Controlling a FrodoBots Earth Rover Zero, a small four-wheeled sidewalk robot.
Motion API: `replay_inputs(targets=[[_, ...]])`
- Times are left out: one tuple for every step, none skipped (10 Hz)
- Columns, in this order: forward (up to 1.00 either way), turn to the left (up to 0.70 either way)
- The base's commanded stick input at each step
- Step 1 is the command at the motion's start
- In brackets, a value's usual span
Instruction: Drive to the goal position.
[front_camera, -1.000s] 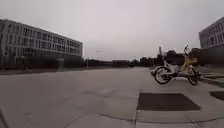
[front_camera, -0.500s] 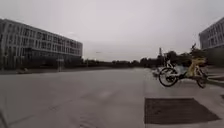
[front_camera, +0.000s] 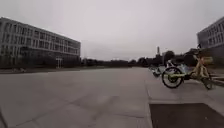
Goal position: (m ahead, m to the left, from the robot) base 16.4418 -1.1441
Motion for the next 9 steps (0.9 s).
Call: replay_inputs(targets=[[0.70, 0.00], [0.70, 0.00], [0.70, 0.00], [0.70, 0.00], [0.70, 0.00], [0.70, 0.00], [0.70, 0.00], [0.70, 0.00], [0.70, 0.00]])
